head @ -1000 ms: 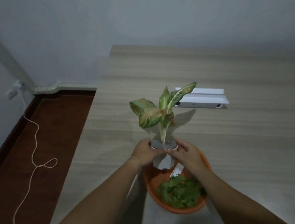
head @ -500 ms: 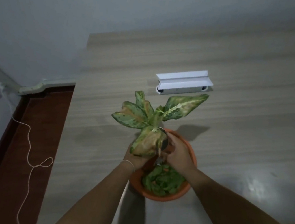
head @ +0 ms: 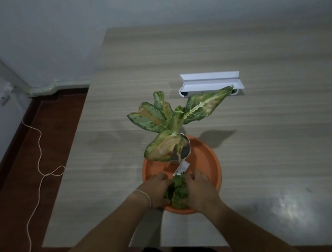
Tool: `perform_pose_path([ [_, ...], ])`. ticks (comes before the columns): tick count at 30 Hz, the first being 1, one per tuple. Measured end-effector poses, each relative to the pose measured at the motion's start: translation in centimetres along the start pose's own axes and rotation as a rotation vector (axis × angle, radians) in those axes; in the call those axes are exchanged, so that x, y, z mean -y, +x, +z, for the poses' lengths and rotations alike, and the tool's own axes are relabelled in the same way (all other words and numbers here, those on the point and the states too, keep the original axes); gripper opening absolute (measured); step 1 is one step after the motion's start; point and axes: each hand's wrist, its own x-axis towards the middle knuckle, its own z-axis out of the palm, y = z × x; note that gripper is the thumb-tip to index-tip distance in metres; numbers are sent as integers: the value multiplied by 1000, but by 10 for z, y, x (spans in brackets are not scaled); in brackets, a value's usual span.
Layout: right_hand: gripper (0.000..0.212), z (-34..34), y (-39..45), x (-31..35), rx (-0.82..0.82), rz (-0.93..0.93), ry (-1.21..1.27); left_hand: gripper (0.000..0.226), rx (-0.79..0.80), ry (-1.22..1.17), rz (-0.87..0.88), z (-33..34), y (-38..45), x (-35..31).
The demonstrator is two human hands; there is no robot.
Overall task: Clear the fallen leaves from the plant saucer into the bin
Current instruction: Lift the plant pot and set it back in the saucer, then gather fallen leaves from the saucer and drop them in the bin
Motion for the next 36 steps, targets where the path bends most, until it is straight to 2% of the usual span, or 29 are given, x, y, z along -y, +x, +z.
perform_pose_path([
  [4, 66, -1, 0, 3, -10, 10, -32, 47, -23, 58, -20, 5, 1, -4],
  [9, 38, -3, -1, 1, -23, -11, 122, 51, -54, 96, -6, 14, 2, -6],
  [13, 27, 3, -1, -2, 22, 49, 235, 41, -36, 108, 7, 16, 1, -9],
  [15, 25, 6, 1, -8, -2, 76, 276, 28, -60, 62, -23, 15, 2, -9],
  [16, 24, 7, 1, -12, -24, 83, 292, 23, -93, 18, -31, 14, 1, -9],
  [21, 20, 1, -1, -24, -132, 115, 445, 24, -294, -279, -111, 12, -7, -5],
  [28, 12, -4, -4, -37, -150, 216, 654, 11, -403, -643, -258, 13, -18, -1],
  [30, 16, -1, -2, -43, -138, 243, 768, 8, -429, -808, -293, 13, -22, -3],
  [33, 34, -2, -3, -48, -127, 301, 1054, 13, -439, -1019, -334, 12, -27, -6],
  [36, 21, -9, -7, -42, -139, 342, 1229, 15, -446, -1138, -359, 13, -31, -10],
])
